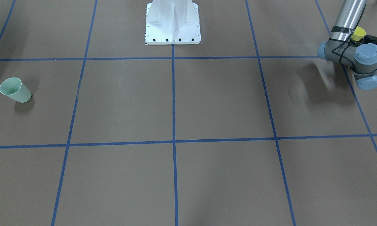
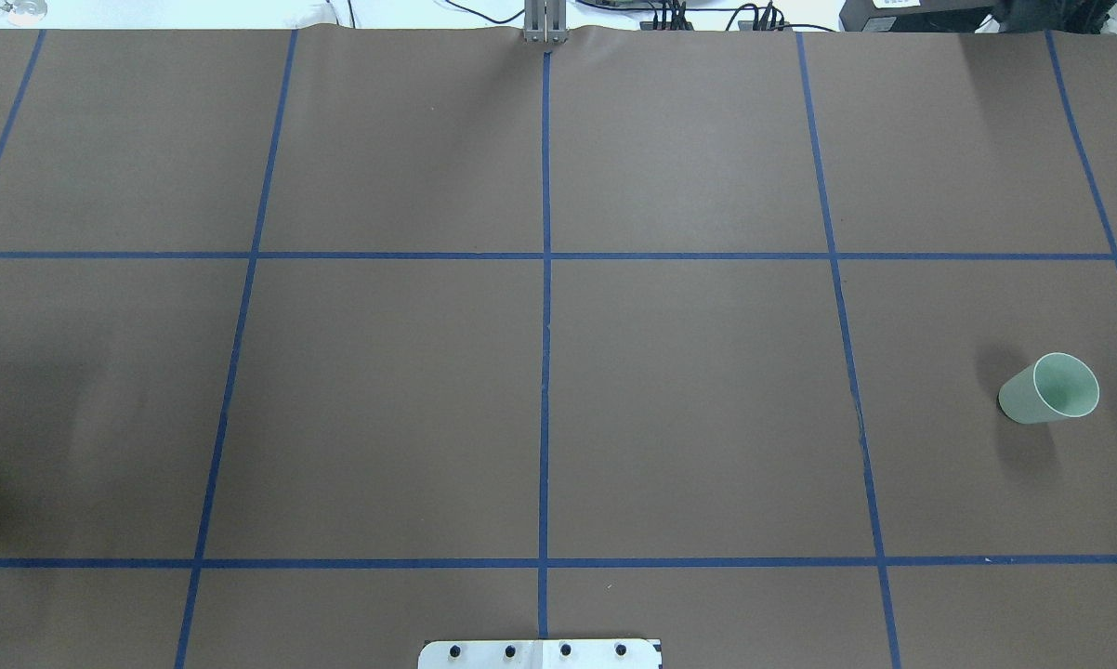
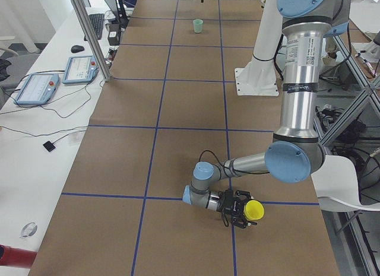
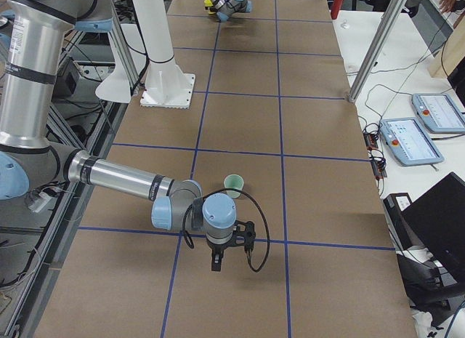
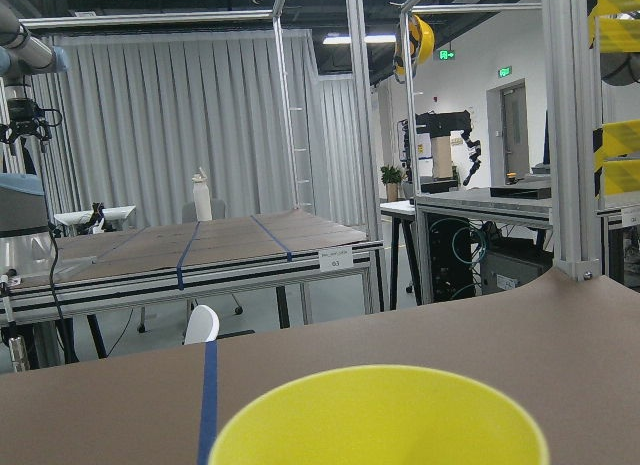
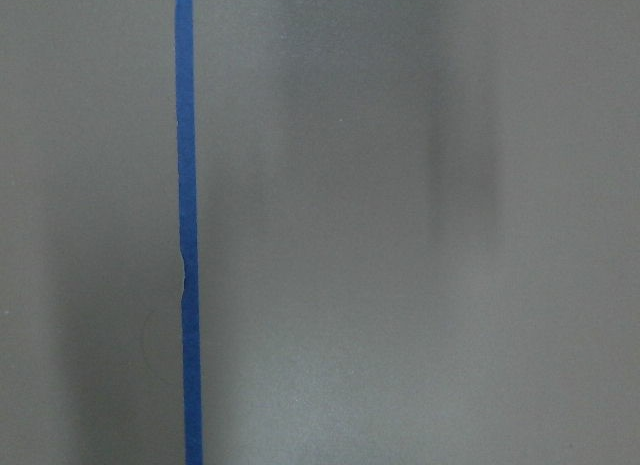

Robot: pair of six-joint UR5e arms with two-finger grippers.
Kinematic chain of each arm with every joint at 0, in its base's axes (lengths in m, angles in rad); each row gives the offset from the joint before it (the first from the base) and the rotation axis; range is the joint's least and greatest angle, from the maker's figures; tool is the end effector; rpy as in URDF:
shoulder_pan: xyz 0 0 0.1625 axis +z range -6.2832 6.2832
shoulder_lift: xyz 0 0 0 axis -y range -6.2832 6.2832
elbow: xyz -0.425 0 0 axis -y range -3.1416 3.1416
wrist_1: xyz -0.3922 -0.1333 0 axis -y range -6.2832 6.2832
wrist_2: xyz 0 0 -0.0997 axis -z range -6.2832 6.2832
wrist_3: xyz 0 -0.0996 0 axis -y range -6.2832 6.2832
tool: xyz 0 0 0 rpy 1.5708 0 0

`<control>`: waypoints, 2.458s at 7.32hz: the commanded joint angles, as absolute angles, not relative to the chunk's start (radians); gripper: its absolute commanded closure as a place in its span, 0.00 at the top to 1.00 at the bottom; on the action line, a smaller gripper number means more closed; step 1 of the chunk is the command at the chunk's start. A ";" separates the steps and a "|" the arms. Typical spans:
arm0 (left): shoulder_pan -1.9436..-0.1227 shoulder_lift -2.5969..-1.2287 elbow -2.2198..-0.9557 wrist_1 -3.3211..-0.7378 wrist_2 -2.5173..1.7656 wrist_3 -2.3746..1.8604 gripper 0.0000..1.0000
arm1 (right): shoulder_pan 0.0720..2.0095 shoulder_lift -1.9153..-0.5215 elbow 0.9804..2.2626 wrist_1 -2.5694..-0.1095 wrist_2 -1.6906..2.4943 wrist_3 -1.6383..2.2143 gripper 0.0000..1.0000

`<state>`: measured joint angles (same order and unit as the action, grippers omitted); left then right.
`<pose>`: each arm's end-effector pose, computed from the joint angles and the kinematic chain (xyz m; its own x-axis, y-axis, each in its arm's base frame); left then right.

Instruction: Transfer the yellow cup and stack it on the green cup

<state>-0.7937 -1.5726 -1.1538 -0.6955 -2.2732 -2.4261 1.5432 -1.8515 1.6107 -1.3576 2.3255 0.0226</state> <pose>0.1711 -0.2723 0.8625 -0.6121 -0.1993 0.7653 0.7890 -0.0881 0.6081 0.0551 -0.3625 0.7397 0.7292 0.0214 0.6840 0.0111 0.9990 -0.0431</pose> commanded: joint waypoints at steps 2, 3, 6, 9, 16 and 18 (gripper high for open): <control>-0.779 -1.568 -1.154 -0.712 -2.273 -2.451 0.54 | 1.543 -1.852 1.611 -1.358 2.324 0.023 1.00; -0.779 -1.568 -1.155 -0.712 -2.273 -2.451 0.30 | 1.543 -1.850 1.611 -1.358 2.325 0.023 1.00; -0.779 -1.568 -1.164 -0.704 -2.257 -2.433 0.00 | 1.543 -1.850 1.611 -1.358 2.325 0.023 1.00; -0.788 -1.562 -1.209 -0.678 -2.133 -2.370 0.00 | 1.543 -1.842 1.609 -1.359 2.324 0.023 1.00; -1.167 -1.558 -1.218 -0.915 -1.334 -2.240 0.00 | 1.543 -1.818 1.614 -1.359 2.326 0.029 1.00; -1.244 -1.565 -1.232 -1.099 -1.121 -2.089 0.00 | 1.542 -1.816 1.620 -1.359 2.345 0.029 1.00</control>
